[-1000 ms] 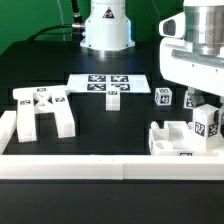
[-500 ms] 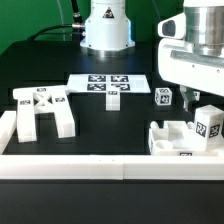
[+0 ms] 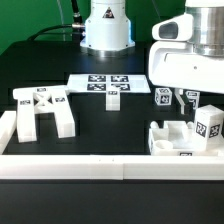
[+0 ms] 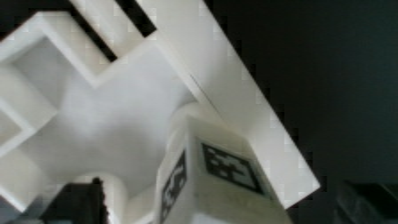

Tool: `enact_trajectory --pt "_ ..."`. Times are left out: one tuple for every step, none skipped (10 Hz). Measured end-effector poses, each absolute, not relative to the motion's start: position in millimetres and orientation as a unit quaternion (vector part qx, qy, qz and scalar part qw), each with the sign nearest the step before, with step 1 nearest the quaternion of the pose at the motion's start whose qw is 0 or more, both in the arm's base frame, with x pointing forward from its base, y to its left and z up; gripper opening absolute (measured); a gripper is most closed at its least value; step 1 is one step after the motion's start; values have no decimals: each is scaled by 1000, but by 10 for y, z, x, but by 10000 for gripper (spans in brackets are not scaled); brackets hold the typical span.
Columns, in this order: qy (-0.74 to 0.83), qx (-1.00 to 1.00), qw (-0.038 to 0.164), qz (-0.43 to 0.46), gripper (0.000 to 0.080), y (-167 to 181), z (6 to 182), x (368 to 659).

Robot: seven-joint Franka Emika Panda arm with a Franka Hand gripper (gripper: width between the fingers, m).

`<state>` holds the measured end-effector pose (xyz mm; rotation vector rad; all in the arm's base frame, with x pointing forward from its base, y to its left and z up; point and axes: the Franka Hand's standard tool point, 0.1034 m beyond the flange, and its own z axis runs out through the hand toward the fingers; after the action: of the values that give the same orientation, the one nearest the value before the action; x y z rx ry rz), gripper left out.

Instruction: Assemble chair

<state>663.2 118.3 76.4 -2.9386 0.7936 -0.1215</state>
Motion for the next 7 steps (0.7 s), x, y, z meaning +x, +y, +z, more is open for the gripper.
enact_trajectory --pt "223 -973 46 -41 649 1176 763 6632" --pt "173 -983 43 -43 649 1163 761 6633" --pt "118 -991 41 -45 649 1141 752 6634" --pt "92 -994 39 -46 649 1132 752 6635" --pt "37 -998 33 -48 649 1128 752 6634" --pt "-24 -998 21 -48 649 1135 758 6634" --pt "-58 -997 16 -49 649 1142 761 6641"
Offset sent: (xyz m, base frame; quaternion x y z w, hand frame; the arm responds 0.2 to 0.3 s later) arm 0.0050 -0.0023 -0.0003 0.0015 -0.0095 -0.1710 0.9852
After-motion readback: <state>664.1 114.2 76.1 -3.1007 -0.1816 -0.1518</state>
